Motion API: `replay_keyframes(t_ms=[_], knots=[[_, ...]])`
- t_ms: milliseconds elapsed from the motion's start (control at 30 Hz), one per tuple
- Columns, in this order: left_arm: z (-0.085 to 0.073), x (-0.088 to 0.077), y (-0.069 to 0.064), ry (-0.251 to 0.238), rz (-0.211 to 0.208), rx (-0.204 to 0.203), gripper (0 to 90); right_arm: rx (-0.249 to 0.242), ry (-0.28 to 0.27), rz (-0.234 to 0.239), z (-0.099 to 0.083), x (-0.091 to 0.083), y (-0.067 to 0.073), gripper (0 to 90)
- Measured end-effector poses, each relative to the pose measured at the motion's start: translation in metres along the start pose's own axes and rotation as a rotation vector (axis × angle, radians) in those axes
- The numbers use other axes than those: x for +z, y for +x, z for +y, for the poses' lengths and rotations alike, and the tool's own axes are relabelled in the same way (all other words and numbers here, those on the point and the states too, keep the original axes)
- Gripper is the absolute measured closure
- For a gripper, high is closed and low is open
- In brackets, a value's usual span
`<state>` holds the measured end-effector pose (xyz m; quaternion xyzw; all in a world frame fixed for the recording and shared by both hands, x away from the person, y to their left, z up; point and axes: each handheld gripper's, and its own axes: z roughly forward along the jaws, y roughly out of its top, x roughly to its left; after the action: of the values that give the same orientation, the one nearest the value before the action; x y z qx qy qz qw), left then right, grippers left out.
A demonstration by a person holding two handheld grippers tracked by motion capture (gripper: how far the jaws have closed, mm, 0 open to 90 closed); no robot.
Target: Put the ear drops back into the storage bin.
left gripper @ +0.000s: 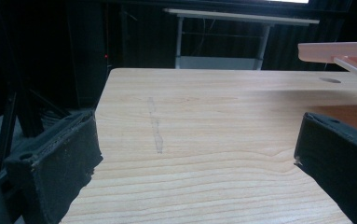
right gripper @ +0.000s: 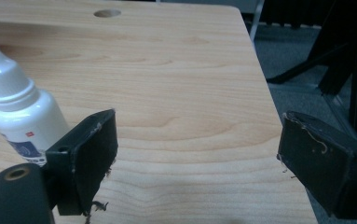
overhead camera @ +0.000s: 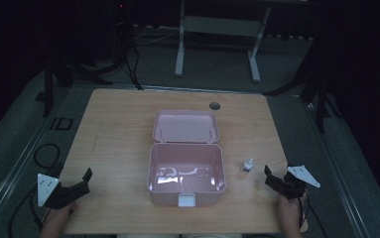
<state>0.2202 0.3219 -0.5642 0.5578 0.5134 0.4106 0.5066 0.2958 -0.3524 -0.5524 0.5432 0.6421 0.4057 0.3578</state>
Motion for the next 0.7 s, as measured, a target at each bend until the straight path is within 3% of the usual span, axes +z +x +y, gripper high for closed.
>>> replay_keyframes(t_ms=[167,533,567,667,700], knots=[[0.000,0.000,0.000,0.000,0.000,-0.001,0.4,0.004,0.037,0.007,0.001,0.003,-0.001,11.6],[0.000,0.000,0.000,0.001,0.000,-0.001,0.4,-0.013,0.125,0.081,0.005,0.010,-0.001,13.2],[0.000,0.000,0.000,0.001,-0.001,-0.002,0.4,-0.044,0.155,0.086,0.008,0.010,-0.001,13.4],[0.000,0.000,0.000,0.001,-0.001,-0.001,0.4,-0.052,0.194,0.087,0.011,0.010,-0.003,13.5],[0.000,0.000,0.000,0.001,-0.001,-0.001,0.4,-0.047,0.261,0.106,0.013,0.010,-0.006,13.5]])
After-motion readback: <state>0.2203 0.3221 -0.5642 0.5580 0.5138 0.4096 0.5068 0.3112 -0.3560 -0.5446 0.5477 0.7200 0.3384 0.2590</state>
